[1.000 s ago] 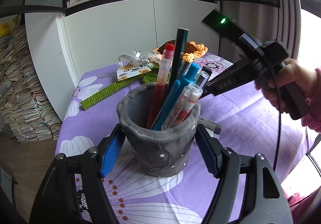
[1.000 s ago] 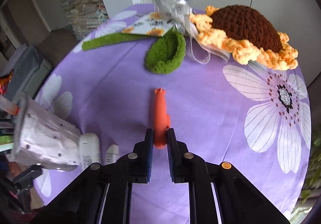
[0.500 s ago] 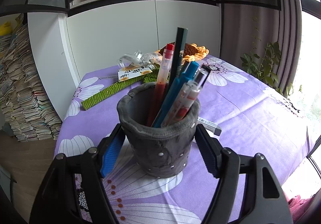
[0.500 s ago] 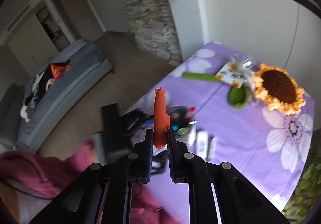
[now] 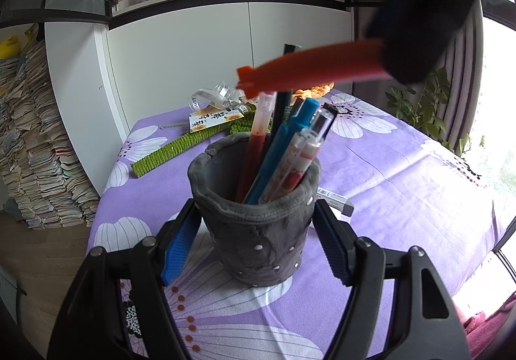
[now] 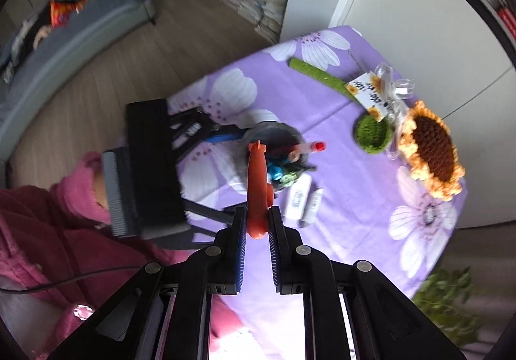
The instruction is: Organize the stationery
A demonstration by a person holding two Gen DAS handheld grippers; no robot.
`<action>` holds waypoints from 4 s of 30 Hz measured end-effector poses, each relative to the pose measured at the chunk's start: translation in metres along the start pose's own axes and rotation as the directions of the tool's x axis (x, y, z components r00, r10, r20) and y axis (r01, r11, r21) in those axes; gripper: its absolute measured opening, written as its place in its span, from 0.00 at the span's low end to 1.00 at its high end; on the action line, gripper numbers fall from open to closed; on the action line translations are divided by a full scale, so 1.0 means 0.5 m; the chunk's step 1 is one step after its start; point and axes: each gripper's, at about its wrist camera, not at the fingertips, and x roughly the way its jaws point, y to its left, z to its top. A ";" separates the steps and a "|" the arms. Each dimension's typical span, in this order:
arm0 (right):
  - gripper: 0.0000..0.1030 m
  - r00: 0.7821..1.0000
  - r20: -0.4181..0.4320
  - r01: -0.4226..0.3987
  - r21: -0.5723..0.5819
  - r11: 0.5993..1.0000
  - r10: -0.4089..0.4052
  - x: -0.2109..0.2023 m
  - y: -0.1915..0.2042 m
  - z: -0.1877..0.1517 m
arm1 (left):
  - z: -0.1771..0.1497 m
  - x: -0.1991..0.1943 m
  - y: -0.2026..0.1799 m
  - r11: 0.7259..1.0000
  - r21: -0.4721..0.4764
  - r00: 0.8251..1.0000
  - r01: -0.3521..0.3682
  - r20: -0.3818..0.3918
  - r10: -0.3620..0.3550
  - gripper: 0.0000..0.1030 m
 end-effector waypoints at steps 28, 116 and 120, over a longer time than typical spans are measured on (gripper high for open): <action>0.14 0.921 -0.381 0.008 -0.193 0.981 -0.083 0.127 0.022 0.177 | 0.007 0.007 0.000 1.000 0.014 1.000 0.009 0.004 -0.010 0.69; 0.55 0.972 0.229 -0.076 0.512 0.856 -0.051 0.264 -0.170 -0.212 | 0.012 0.010 0.001 1.000 -0.029 0.999 0.009 -0.034 -0.010 0.70; 0.47 0.981 0.179 -0.035 0.523 0.851 -0.070 0.286 -0.173 -0.214 | 0.010 0.009 0.000 1.000 -0.030 0.999 0.008 -0.033 -0.009 0.70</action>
